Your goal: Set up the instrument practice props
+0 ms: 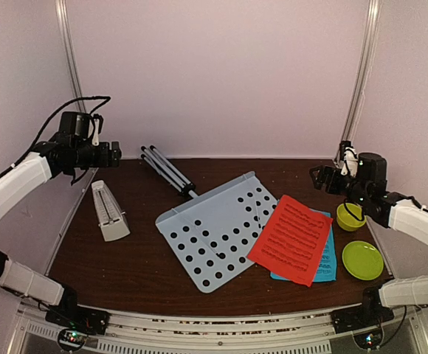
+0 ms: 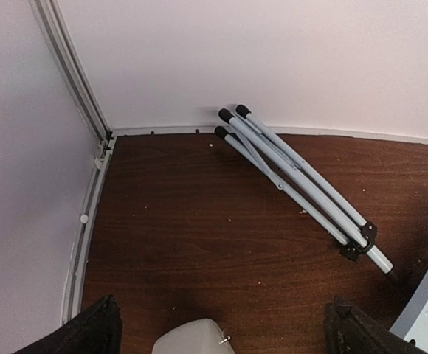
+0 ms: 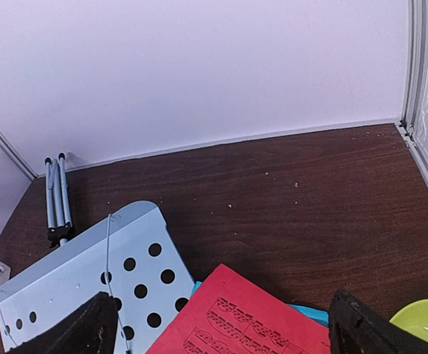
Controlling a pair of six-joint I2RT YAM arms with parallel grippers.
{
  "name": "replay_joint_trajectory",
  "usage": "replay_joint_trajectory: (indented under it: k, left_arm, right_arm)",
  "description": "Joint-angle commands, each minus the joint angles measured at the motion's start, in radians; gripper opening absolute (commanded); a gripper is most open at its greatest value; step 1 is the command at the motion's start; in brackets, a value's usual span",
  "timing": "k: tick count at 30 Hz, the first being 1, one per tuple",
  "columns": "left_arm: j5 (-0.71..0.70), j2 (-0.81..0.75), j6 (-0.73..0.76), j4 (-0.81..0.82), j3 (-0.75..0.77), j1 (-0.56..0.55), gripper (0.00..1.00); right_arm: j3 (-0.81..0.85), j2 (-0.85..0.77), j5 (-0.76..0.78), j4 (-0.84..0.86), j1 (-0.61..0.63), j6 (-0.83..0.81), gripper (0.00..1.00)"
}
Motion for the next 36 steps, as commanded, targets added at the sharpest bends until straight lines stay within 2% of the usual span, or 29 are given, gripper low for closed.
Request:
replay_joint_trajectory:
  k: [1,8,14,22,31,36]
  left_arm:
    - [0.038,0.097,0.082,0.002,0.167,-0.042,0.98]
    - [0.12,0.401,0.287,-0.174,0.52,-0.215,0.98]
    - [0.105,0.613,0.381,-0.293,0.716,-0.367,0.98]
    - [0.112,0.794,0.381,-0.358,0.822,-0.445,0.92]
    - [0.121,0.927,0.374,-0.391,0.901,-0.467,0.82]
    - [0.125,1.006,0.362,-0.417,0.973,-0.47,0.73]
  right_arm:
    - [0.035,0.013,-0.029,0.012,-0.01,-0.002,1.0]
    - [0.033,0.033,-0.063,-0.002,-0.012,0.026,1.0]
    - [0.011,0.067,-0.189,0.044,-0.014,0.034,1.0]
    - [-0.02,0.106,-0.294,0.116,-0.014,0.057,1.0]
    - [-0.036,0.126,-0.307,0.139,-0.014,0.067,1.0]
    - [-0.036,0.145,-0.274,0.117,-0.013,0.068,1.0]
